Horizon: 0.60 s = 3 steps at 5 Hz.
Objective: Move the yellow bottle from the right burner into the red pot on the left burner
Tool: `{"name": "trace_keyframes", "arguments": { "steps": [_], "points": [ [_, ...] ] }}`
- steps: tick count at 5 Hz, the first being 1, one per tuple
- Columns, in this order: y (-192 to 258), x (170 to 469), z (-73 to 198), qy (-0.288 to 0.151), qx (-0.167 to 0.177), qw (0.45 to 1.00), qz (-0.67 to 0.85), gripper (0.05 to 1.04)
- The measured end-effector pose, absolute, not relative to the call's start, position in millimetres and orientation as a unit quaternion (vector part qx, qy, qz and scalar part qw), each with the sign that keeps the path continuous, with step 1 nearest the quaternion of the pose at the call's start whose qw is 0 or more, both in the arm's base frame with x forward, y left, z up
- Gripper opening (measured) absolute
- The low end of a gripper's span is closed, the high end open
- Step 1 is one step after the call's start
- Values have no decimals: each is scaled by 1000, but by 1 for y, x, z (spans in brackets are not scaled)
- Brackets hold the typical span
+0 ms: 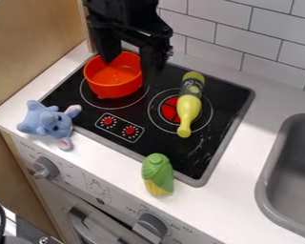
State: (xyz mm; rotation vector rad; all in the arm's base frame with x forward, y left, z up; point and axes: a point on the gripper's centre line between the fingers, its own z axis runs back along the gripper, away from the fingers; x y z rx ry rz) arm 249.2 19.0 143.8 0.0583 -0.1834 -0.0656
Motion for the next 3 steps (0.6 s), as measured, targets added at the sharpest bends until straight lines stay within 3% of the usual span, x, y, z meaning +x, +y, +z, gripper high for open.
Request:
{"name": "trace_keyframes", "arguments": {
  "steps": [1,2,3],
  "points": [
    [19,248,138,-82,30,996,-28,999],
    [10,258,122,-74,57,995,15,999],
    [0,270,115,-87,65,992,62,999]
  ]
}}
